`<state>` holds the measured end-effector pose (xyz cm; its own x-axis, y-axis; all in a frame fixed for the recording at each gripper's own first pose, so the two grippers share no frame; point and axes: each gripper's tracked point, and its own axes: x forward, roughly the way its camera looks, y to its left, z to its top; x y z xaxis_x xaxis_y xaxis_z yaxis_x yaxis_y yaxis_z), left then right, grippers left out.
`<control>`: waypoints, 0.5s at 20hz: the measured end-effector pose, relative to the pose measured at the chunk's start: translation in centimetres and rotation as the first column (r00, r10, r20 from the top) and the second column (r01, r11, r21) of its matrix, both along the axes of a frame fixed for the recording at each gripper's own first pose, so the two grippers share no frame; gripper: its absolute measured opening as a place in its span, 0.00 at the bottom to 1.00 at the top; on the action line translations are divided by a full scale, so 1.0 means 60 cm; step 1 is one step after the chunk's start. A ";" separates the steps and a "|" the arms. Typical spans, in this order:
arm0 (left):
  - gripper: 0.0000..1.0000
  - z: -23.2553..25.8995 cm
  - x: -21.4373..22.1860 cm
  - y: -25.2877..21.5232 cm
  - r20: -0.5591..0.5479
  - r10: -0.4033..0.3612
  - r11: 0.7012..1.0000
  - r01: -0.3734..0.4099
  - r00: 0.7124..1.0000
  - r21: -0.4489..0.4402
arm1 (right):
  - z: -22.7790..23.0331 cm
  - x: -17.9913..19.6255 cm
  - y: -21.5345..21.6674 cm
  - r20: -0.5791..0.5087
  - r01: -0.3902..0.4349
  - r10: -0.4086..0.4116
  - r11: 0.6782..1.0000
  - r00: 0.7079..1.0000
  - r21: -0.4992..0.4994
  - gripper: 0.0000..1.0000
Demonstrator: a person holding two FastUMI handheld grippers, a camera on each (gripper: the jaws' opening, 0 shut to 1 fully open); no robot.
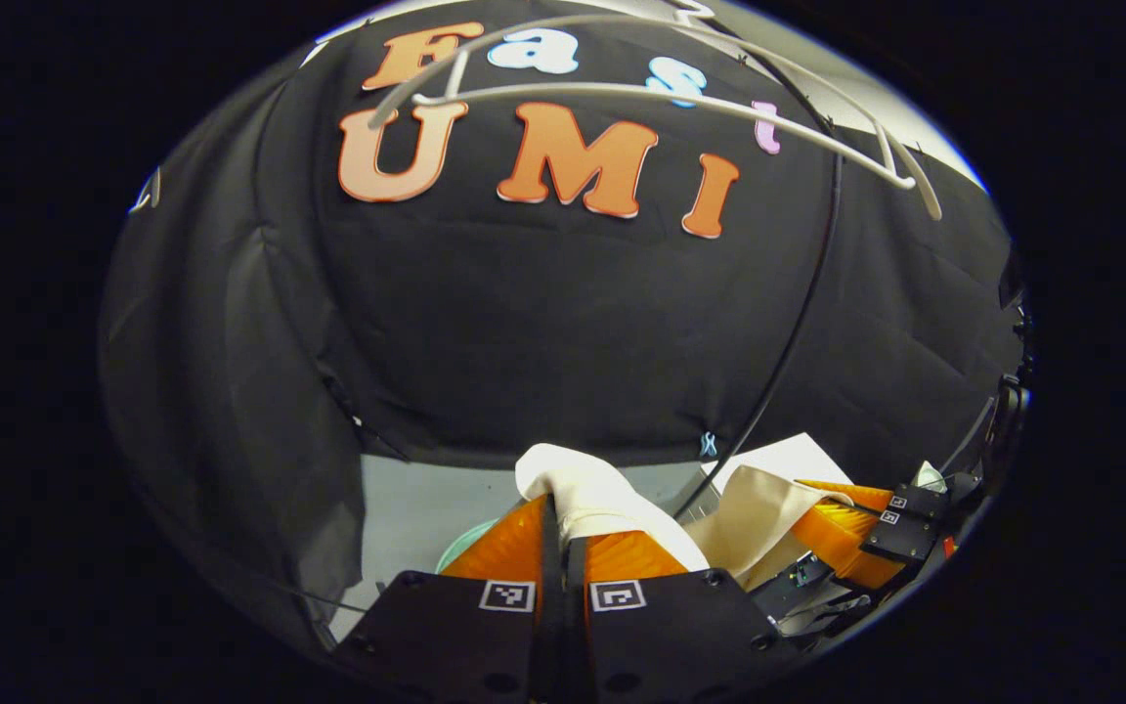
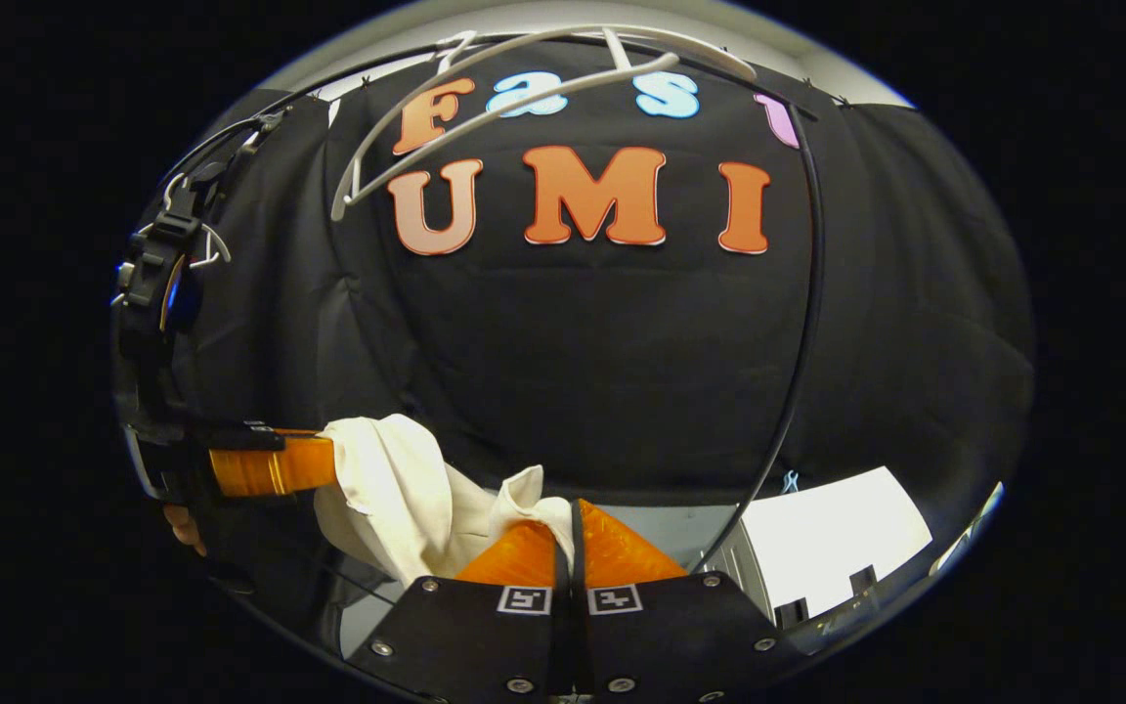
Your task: Grasp the clothes on the hanger with both hands and then place them into the laundry hamper below.
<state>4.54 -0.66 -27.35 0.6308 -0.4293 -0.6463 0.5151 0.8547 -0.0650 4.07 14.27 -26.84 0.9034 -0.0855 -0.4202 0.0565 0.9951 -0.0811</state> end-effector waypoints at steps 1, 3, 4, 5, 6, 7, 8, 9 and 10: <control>0.07 -0.018 0.000 0.000 -0.025 -0.002 1.000 0.002 1.000 0.009 | -0.016 0.007 -0.005 -0.020 0.006 -0.006 1.000 1.000 0.000 0.00; 0.07 -0.052 -0.002 -0.004 -0.077 0.006 1.000 -0.004 0.997 0.029 | -0.044 0.011 -0.026 -0.061 0.025 -0.025 1.000 0.998 0.007 0.00; 0.06 -0.067 -0.007 -0.004 -0.101 0.014 0.999 -0.010 0.995 0.043 | -0.060 0.011 -0.033 -0.082 0.036 -0.034 0.999 0.996 0.015 0.00; 0.07 -0.085 -0.006 -0.001 -0.121 0.026 0.998 -0.018 0.992 0.066 | -0.074 0.012 -0.038 -0.102 0.046 -0.043 0.999 0.994 0.021 0.00; 0.07 -0.101 -0.003 0.004 -0.138 0.044 0.995 -0.032 0.990 0.089 | -0.094 0.010 -0.043 -0.121 0.053 -0.050 0.998 0.991 0.026 0.00; 0.07 -0.113 -0.003 0.009 -0.157 0.060 0.993 -0.044 0.986 0.106 | -0.108 0.010 -0.047 -0.138 0.059 -0.054 0.998 0.989 0.028 0.00; 0.07 -0.128 -0.003 0.016 -0.182 0.075 0.991 -0.053 0.980 0.122 | -0.123 0.010 -0.051 -0.155 0.059 -0.054 0.998 0.986 0.028 0.01; 0.05 -0.141 -0.005 0.018 -0.205 0.081 0.989 -0.054 0.975 0.136 | -0.137 0.013 -0.052 -0.173 0.059 -0.053 0.998 0.983 0.027 0.02; 0.07 -0.157 -0.002 0.026 -0.224 0.086 0.986 -0.051 0.971 0.157 | -0.151 0.016 -0.052 -0.192 0.058 -0.051 0.998 0.980 0.029 0.02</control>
<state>4.43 0.88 -36.76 0.4827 -0.2777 -0.8306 0.4409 0.8965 -0.0435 5.06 11.17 -35.88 0.8005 -0.1151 -0.5882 0.0972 0.9933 -0.0620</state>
